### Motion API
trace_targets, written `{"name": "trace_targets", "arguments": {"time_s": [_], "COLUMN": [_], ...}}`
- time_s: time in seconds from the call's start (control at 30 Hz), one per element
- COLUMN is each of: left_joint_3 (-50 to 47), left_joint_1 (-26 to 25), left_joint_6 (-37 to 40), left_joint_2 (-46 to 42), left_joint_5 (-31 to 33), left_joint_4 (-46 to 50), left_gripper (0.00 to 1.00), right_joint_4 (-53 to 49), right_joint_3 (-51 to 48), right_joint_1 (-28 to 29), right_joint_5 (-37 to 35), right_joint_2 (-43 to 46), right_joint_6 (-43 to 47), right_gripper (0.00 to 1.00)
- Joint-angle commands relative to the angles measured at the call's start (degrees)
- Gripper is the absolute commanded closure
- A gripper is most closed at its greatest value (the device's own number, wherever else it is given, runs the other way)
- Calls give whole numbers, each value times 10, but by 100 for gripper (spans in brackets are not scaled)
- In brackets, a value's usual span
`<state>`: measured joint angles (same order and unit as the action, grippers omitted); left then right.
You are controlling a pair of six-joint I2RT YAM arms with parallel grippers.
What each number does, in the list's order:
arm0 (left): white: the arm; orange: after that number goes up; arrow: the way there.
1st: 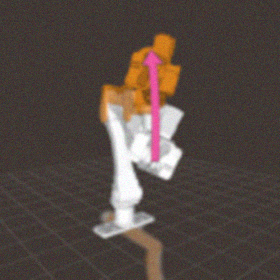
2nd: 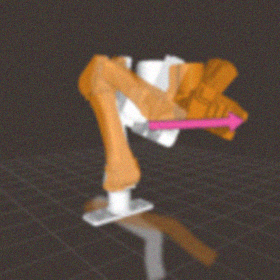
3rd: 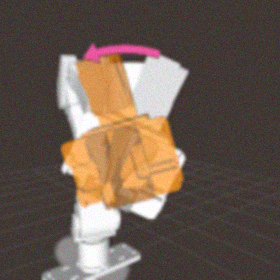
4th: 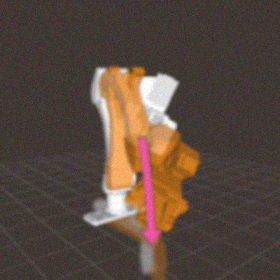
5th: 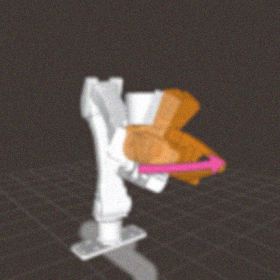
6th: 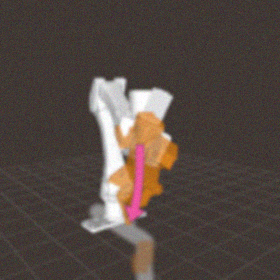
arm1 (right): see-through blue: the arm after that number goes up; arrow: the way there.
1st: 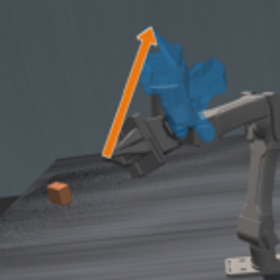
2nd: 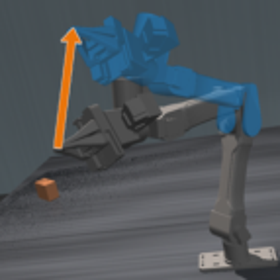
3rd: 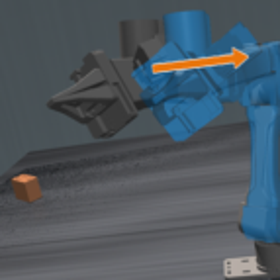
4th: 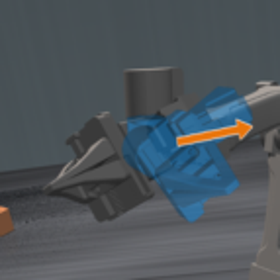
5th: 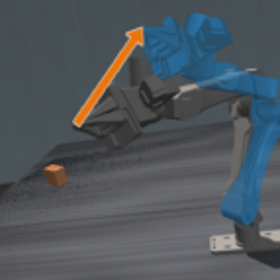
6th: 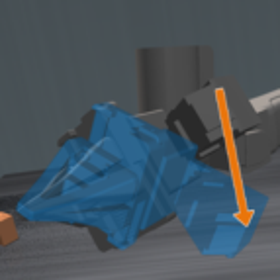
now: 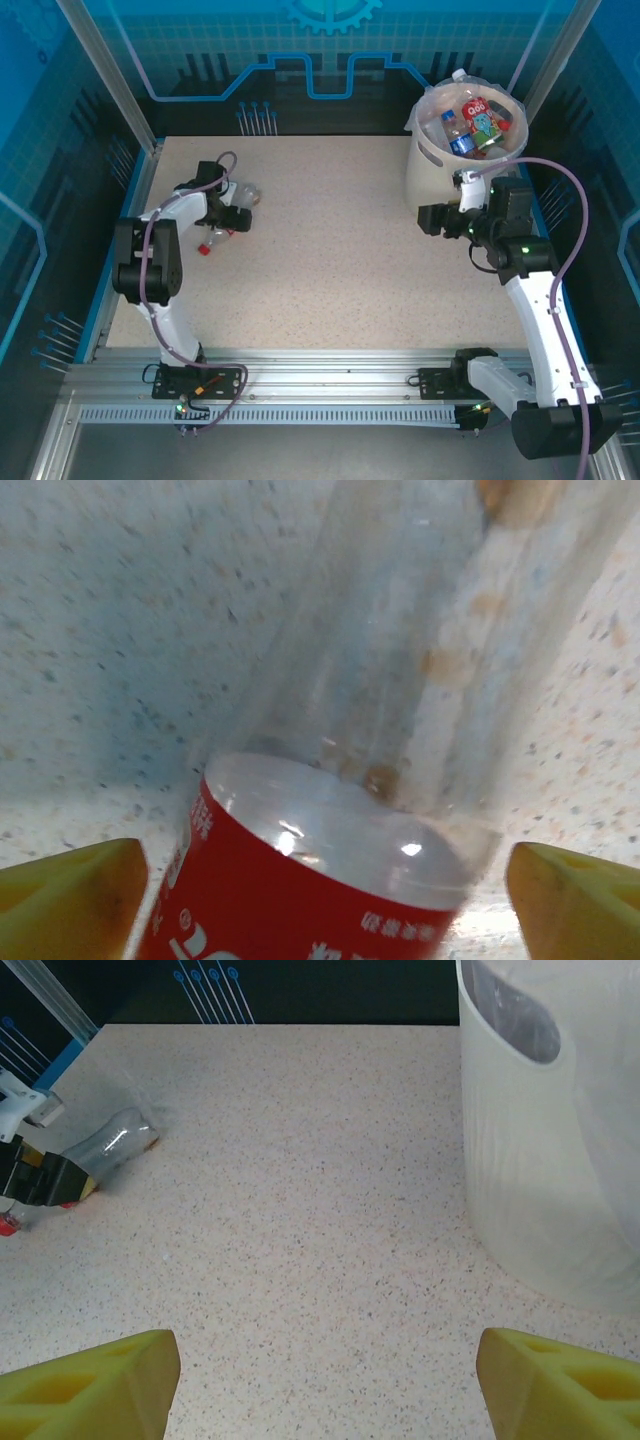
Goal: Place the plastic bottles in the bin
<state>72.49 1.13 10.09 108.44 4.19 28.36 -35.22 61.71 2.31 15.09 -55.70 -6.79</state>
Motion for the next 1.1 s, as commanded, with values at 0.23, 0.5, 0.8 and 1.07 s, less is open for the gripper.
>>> {"name": "trace_targets", "arguments": {"time_s": [0.23,0.5,0.8,1.07], "left_joint_3": [10,-25,-94,-200], "left_joint_1": [-3,-31,-85,-163], "left_joint_6": [8,-14,-123,-276], "left_joint_2": [-5,-65,-193,-295], "left_joint_5": [-11,-7,-125,-238], "left_joint_4": [36,-1,-85,-255], "left_gripper": [39,43,48,58], "right_joint_4": [-3,19,138,317], "right_joint_3": [-19,-38,-109,-159], "right_joint_1": [4,4,21,113], "right_joint_5": [0,19,101,105], "right_joint_2": [24,27,52,19], "right_joint_6": [-19,-34,-139,-237], "right_gripper": [21,21,21,20]}}
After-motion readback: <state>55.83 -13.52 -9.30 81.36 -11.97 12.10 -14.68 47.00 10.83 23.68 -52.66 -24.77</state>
